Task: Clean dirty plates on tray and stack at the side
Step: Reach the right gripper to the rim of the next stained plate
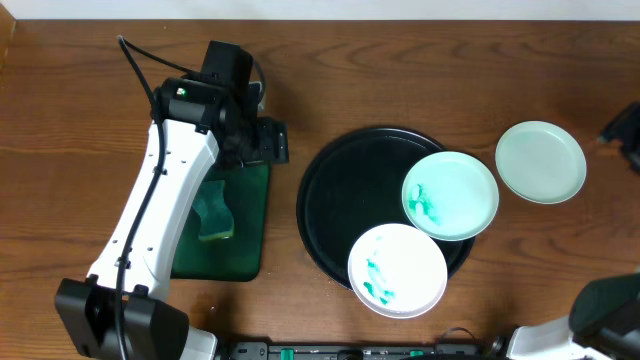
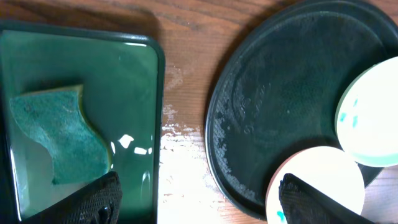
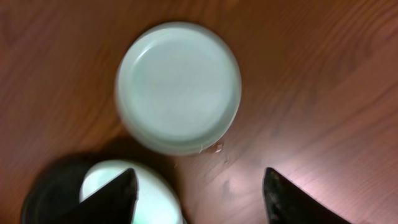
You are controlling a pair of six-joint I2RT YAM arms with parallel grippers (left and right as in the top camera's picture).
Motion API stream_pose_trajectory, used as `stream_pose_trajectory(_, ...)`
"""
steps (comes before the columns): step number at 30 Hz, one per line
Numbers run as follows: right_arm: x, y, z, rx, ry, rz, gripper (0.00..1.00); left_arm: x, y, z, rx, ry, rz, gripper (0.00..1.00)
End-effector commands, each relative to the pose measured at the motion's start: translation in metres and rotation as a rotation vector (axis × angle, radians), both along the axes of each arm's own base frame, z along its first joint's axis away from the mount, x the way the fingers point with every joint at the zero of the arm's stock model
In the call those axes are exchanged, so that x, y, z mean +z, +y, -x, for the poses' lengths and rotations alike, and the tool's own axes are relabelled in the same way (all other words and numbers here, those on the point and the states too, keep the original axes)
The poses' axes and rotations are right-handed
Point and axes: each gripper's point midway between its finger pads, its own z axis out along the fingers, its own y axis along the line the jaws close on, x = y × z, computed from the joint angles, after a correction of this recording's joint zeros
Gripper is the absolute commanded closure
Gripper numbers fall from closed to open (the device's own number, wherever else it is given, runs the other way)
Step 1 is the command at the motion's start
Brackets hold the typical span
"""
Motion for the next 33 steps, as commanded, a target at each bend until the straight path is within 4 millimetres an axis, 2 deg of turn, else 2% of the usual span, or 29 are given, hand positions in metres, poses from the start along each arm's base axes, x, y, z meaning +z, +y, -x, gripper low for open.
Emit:
stream_pose_trajectory(1,-0.022,0.050,0.003,0.156,0.111,-0.084,0.27,-0.008,0.000,0.000,-0.017,0.012,-0.016,0.18)
stream_pose_trajectory(2,-0.034,0.068,0.009,0.199,0.162,-0.103,0.26,-0.007,0.000,-0.002,-0.017,0.005,-0.015,0.18)
stream_pose_trajectory(4,-0.050,0.084,0.018,0.226,0.226,-0.120,0.25,-0.007,0.000,-0.003,-0.017,0.002,-0.014,0.18)
stream_pose_trajectory(7,-0.088,0.102,0.038,0.213,0.335,-0.150,0.30,-0.007,0.000,-0.003,-0.021,0.002,-0.015,0.18)
stream_pose_trajectory(13,-0.140,0.106,0.056,0.202,0.385,-0.169,0.42,-0.007,0.000,-0.002,-0.039,-0.002,-0.019,0.18)
stream_pose_trajectory(21,-0.199,0.109,0.054,0.224,0.300,-0.156,0.48,-0.007,0.000,-0.002,-0.042,-0.002,-0.019,0.18)
stream_pose_trajectory(25,-0.210,0.113,0.042,0.245,0.222,-0.167,0.50,-0.007,0.000,-0.001,-0.042,0.001,-0.019,0.18)
stream_pose_trajectory(33,-0.203,0.112,0.026,0.265,0.170,-0.161,0.51,-0.008,0.000,-0.001,-0.042,0.004,-0.020,0.18)
